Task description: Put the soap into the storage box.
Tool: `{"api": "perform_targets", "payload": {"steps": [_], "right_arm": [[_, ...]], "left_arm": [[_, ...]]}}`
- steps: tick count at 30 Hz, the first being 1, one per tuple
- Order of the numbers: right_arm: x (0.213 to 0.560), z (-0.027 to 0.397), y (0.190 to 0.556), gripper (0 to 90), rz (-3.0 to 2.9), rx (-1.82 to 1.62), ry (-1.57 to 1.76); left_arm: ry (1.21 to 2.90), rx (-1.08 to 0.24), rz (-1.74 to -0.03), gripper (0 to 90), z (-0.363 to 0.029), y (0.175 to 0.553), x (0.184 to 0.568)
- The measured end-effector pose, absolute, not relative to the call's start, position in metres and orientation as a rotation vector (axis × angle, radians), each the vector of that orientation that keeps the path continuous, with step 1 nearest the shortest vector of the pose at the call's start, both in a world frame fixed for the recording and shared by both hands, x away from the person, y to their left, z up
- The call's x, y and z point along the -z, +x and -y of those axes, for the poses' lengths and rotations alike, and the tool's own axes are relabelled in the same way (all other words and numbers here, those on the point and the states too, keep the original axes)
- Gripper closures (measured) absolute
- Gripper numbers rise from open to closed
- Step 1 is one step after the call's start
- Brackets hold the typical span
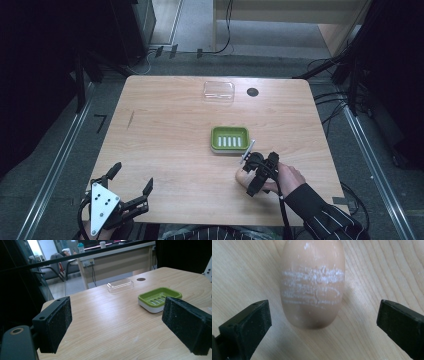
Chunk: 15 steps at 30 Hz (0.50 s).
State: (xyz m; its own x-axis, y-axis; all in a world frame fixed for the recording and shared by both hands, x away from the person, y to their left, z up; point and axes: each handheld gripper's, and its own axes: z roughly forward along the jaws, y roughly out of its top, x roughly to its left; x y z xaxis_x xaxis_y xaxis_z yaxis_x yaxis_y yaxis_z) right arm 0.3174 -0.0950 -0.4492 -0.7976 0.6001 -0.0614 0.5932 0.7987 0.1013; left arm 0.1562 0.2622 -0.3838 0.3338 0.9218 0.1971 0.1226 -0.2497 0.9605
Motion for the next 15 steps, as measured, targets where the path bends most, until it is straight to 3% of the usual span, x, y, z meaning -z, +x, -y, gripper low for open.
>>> {"api": "perform_targets", "payload": {"steps": [15], "right_arm": [[0.458,0.078,0.328,0.3,-2.909,-0.077,0.936]], "left_arm": [[1.633,-1.038,-0.959,9.6,-0.263,0.156,0.384]]}}
